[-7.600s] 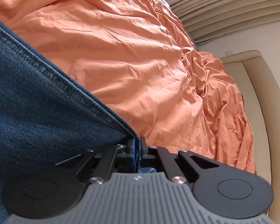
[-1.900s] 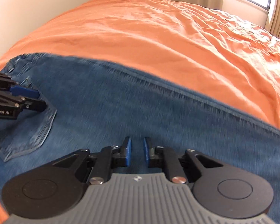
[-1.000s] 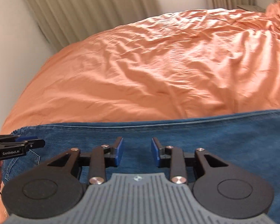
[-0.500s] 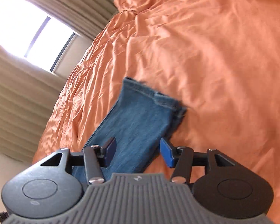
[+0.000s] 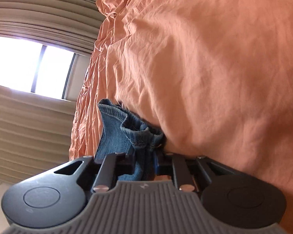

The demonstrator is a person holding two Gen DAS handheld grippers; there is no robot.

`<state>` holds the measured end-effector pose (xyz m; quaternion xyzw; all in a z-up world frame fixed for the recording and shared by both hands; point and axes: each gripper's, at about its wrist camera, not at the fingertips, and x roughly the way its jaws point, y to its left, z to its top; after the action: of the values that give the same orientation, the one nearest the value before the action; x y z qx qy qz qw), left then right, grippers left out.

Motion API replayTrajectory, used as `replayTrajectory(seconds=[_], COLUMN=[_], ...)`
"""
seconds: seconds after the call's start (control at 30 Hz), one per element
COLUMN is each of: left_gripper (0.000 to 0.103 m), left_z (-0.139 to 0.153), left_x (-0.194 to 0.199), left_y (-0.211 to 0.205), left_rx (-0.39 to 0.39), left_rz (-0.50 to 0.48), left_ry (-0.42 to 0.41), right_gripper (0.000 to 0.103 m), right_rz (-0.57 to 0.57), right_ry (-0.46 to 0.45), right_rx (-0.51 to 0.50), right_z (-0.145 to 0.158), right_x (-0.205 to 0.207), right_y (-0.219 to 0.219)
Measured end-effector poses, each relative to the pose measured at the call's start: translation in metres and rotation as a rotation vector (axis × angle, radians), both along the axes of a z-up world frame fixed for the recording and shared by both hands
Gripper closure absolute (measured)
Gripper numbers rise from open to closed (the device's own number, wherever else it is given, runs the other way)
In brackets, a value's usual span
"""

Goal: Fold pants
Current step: 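Lift the hem with the right gripper and fold it over toward the waistband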

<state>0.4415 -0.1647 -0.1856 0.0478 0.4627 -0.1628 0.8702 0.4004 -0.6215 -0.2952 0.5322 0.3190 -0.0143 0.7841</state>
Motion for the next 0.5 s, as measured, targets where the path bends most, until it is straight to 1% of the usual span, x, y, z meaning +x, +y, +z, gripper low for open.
replayTrajectory(seconds=[0.07,0.1,0.13,0.23,0.37,0.5], left_gripper=[0.09,0.093,0.095,0.098,0.098,0.098], left_z=[-0.003,-0.006,-0.009,-0.019,-0.017,-0.004], left_x=[0.014,0.022,0.029,0.042,0.033,0.011], left_y=[-0.005,-0.007,-0.01,-0.017,-0.02,-0.021], left_rx=[0.011,0.019,0.029,0.057,0.075,0.075], left_rz=[0.014,0.022,0.027,0.034,0.026,0.024], left_ry=[-0.006,-0.007,0.0,0.017,-0.009,0.006], right_gripper=[0.095,0.095,0.095,0.096,0.097,0.097], right_rz=[0.027,0.035,0.04,0.051,0.05,0.049], right_ry=[-0.013,-0.016,-0.016,-0.01,0.012,0.033], right_rx=[-0.064,-0.077,-0.082,-0.083,-0.096,-0.103], right_z=[0.007,0.01,0.01,0.005,0.005,0.008], right_x=[0.001,0.001,0.002,0.005,0.006,0.01], right_y=[0.002,0.003,0.003,0.002,0.004,0.005])
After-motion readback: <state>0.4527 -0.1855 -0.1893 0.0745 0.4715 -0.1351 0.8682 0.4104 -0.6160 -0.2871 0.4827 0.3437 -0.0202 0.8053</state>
